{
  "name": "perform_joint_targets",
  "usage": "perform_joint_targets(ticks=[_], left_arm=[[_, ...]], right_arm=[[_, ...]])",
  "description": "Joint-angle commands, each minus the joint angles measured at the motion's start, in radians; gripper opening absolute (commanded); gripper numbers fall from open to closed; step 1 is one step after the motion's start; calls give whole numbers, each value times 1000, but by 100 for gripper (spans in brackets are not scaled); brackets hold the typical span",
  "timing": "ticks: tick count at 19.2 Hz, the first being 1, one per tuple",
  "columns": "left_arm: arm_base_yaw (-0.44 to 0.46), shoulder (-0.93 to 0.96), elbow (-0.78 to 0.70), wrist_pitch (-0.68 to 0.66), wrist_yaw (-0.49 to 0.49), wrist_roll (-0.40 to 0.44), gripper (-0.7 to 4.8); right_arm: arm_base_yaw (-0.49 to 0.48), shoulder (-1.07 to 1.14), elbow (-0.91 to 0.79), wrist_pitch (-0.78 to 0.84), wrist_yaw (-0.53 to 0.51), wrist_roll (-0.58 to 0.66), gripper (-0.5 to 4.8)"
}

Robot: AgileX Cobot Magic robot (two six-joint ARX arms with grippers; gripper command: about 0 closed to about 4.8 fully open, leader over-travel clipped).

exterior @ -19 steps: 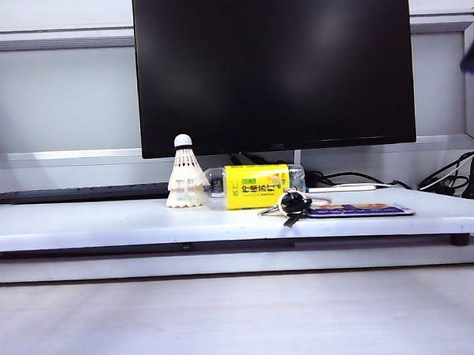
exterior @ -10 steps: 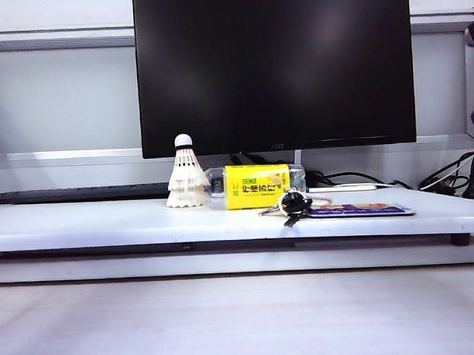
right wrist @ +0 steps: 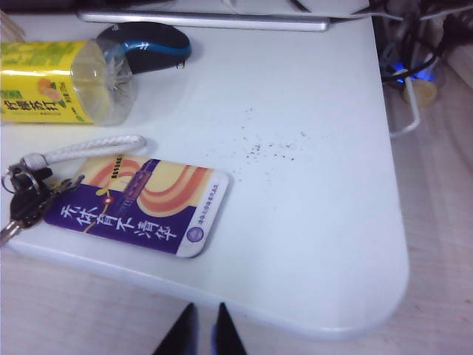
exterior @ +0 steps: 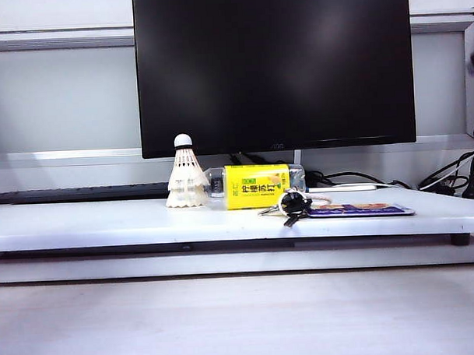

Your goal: Stack the badminton balls on the table vertically.

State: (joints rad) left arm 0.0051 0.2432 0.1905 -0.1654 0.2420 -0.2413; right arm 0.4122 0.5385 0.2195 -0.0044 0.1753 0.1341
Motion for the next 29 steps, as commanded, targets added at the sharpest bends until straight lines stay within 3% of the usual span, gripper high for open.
perform_joint_targets(ticks=[1, 3, 11, 21, 25, 29], left_arm=[[-1, -1, -21, 50, -2, -2, 48], [-1, -1, -29, 51, -2, 11, 48], [-2, -1, -29, 52, 53, 88, 23], [-2, -2, -110, 64, 81, 88, 21], [-2, -2, -116, 85, 144, 129, 21], [-1, -2, -116, 85, 137, 135, 21]], right_arm=[[0, -2, -58, 203, -2, -4, 36], [0, -2, -91, 273, -1, -5, 10], [0, -2, -187, 354, -1, -38, -1], [1, -1, -205, 298, -24, -38, -1], [1, -1, -205, 214, -23, -39, -1], [1, 0, -208, 199, -20, -60, -1]])
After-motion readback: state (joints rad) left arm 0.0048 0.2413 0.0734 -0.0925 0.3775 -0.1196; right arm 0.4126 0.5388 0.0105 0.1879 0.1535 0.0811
